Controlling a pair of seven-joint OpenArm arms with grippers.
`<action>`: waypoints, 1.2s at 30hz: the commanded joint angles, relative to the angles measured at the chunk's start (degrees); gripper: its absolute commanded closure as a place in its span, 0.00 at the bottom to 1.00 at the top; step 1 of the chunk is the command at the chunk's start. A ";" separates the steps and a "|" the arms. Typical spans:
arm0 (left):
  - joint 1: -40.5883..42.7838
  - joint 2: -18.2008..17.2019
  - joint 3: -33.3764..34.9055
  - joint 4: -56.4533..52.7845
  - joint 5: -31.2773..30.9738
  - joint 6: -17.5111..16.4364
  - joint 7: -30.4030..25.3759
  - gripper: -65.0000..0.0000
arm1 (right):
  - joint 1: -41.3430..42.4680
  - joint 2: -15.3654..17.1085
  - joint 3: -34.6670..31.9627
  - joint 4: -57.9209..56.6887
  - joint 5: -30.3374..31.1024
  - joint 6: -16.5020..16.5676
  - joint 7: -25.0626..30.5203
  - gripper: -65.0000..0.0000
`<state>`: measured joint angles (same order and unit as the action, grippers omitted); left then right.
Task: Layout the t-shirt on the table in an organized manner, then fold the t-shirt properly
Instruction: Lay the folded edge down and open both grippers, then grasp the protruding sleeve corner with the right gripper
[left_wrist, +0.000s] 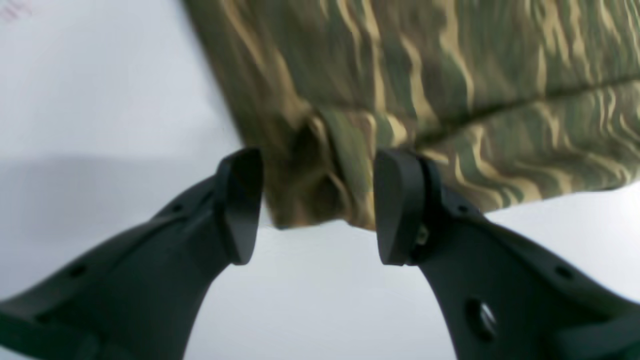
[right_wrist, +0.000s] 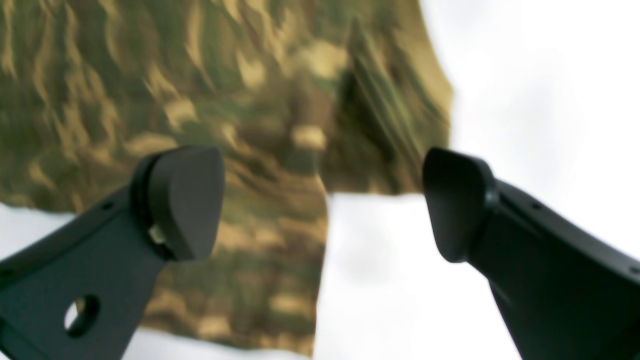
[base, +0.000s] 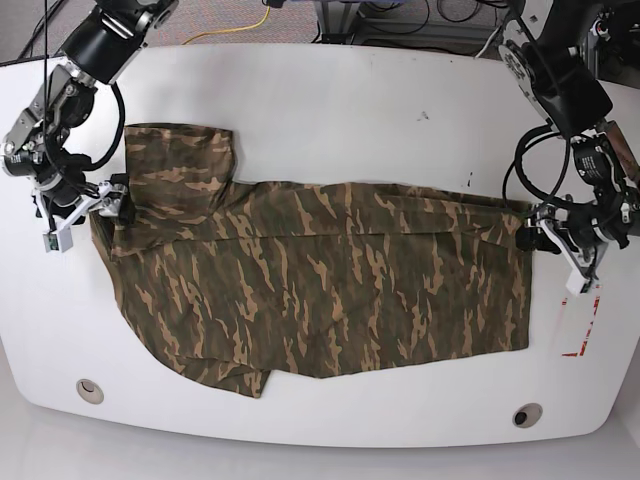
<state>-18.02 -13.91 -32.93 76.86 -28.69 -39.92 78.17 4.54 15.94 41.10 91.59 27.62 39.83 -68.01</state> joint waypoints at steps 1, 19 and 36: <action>-1.01 -2.04 -0.08 1.07 -0.72 -0.08 -0.50 0.49 | -1.50 0.45 1.49 3.05 4.34 0.17 -0.34 0.07; 1.71 -7.06 -0.17 13.29 -7.58 -0.08 -0.50 0.49 | -8.97 0.63 2.11 -7.77 17.70 0.17 -0.61 0.08; 3.65 -7.06 -0.26 14.44 -7.58 -0.08 -0.50 0.49 | -12.05 -2.80 -1.32 -8.12 17.79 0.17 -0.70 0.08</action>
<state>-13.21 -19.88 -32.95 90.32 -35.46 -39.92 78.56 -6.87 13.02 39.75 82.87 46.19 40.38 -67.59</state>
